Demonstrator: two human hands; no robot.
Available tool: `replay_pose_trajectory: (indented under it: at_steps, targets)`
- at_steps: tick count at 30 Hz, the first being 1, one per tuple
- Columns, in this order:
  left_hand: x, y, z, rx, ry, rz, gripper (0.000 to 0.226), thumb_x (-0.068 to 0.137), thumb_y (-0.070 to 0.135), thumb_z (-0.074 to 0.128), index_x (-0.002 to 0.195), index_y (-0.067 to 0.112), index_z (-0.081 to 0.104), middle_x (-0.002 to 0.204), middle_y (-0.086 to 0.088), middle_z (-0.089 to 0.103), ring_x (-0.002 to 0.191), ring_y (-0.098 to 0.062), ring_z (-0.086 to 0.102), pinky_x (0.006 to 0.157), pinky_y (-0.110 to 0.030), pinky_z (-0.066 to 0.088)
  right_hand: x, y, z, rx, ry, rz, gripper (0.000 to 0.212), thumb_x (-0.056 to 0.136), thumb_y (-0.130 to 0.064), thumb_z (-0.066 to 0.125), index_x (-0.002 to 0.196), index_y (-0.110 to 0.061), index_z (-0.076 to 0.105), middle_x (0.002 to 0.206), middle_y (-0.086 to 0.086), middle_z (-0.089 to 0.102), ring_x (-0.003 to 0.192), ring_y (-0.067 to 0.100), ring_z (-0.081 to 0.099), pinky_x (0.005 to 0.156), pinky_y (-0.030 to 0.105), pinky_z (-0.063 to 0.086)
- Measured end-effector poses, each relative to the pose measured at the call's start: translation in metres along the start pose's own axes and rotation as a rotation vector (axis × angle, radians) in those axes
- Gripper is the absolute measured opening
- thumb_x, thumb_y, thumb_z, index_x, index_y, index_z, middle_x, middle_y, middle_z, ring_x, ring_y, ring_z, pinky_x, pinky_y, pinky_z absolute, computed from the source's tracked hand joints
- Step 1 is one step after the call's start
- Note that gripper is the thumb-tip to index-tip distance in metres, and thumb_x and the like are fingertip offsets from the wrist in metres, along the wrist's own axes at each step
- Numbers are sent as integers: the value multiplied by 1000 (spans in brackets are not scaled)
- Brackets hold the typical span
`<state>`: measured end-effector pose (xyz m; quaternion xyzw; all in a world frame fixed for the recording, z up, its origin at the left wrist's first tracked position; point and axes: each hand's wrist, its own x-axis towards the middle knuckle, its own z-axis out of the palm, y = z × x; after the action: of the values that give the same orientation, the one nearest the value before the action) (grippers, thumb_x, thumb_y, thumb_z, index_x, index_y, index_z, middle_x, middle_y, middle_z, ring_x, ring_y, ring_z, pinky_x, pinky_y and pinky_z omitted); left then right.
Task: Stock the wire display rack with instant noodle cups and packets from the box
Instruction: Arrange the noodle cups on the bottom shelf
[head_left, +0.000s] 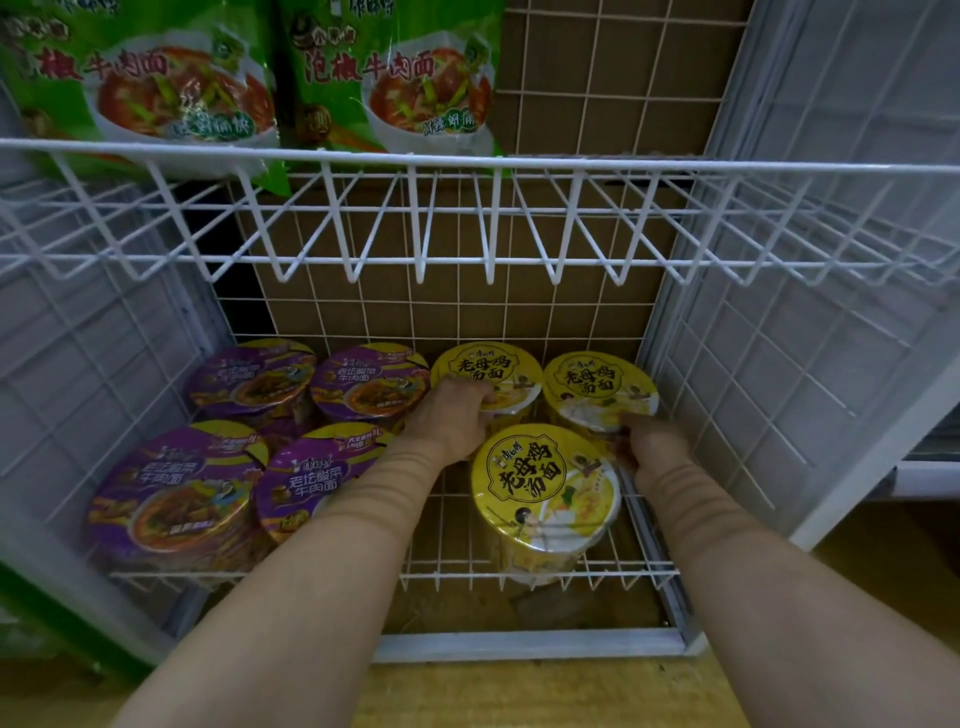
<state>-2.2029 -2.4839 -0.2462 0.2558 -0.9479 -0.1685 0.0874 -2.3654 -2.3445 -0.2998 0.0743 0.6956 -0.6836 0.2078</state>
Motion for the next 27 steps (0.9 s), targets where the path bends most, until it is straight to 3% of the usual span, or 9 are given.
replay_pose_trajectory:
  at_steps: [2,4,7,10,14,18,21,24,27]
  targets:
    - [-1,-1,0,-7,-4,-11,31,95,20,51,126,20,55,127,-11,49,110,-26,54,92,-31,43,-8,-4,-3,44,-14,6,12,90,-6,54,78,-5,52,41,7,57,26,9,51,29,16,39]
    - [-2,-1,1,-8,-7,-20,31,96,20,50,127,20,54,125,-12,48,109,-26,54,93,-32,43,-9,-6,-2,50,1,-13,12,92,-4,52,80,-4,53,57,15,61,33,10,56,32,17,42]
    - [-1,-1,2,-27,-6,-22,30,96,19,51,125,19,55,124,-11,49,107,-26,54,91,-32,44,-19,-11,-1,53,-55,10,19,95,-1,40,106,4,55,88,24,62,76,28,67,60,30,56]
    - [-2,0,2,-59,-27,-29,30,96,17,49,125,18,55,127,-12,48,111,-27,54,92,-32,43,-29,-14,-2,-57,-134,-1,35,93,6,41,128,11,45,115,27,59,106,38,61,81,37,53]
    - [-6,-6,-2,-123,-128,-6,40,98,9,42,137,18,44,153,-10,26,144,-27,19,114,-35,20,-49,-19,4,-116,-247,13,25,93,-11,53,116,-3,59,99,14,64,73,23,60,59,27,51]
    - [-5,-9,-5,-98,-246,18,48,99,10,39,145,22,30,159,0,8,147,-20,-4,118,-39,6,-69,-25,5,-278,-399,54,27,91,-21,61,114,-10,55,96,12,65,71,21,60,54,26,52]
    - [-3,-6,-5,-65,-283,-1,50,99,14,40,147,22,25,159,0,6,147,-21,-5,120,-42,5,-79,-31,4,-590,-405,55,33,91,-28,62,117,-10,52,101,12,63,73,22,57,57,25,44]
    - [-1,-4,-7,-56,-260,4,50,98,10,39,147,20,28,158,-3,14,146,-23,5,119,-39,10,-82,-35,3,-833,-422,31,39,93,-39,54,119,-10,51,111,15,62,89,27,60,73,35,49]
    - [-3,-7,-14,-50,-161,-2,51,92,1,40,142,14,38,149,-9,34,138,-26,28,113,-36,25,-83,-35,1,-767,-441,56,34,95,-32,54,118,-7,51,110,16,62,95,33,62,74,44,53]
